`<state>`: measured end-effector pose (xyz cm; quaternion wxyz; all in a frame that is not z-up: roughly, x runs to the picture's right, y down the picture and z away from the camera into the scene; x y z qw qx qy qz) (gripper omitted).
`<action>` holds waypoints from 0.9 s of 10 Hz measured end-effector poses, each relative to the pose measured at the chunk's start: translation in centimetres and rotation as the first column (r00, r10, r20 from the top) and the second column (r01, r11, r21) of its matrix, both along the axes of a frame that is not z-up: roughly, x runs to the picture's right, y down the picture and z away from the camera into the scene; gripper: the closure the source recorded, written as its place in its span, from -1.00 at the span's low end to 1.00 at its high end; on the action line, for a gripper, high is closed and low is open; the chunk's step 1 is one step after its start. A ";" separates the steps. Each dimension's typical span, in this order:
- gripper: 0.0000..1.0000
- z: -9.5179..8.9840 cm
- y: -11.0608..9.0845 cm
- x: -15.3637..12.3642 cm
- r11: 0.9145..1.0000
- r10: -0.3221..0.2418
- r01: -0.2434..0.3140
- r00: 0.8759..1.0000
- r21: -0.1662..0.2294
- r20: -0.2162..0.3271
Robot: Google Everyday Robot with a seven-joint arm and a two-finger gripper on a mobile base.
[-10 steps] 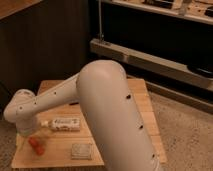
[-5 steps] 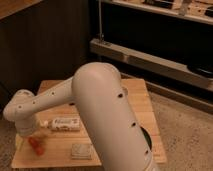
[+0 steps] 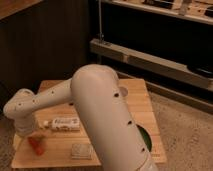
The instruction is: Place the pepper on the white sponge
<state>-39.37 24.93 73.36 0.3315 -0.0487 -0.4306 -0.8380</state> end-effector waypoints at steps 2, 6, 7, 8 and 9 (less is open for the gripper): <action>-0.60 0.1 0.4 -0.4 1.000 -0.004 0.004 1.000 0.000 0.004; -0.60 0.1 1.8 -1.8 0.998 -0.046 0.047 0.999 0.041 -0.003; -0.60 0.3 2.0 -2.0 0.998 -0.050 0.050 0.999 0.041 -0.003; -0.60 0.4 2.4 -2.3 0.997 -0.060 0.060 0.998 0.040 -0.001; -0.60 0.7 2.8 -2.5 0.997 -0.069 0.069 0.998 0.039 -0.001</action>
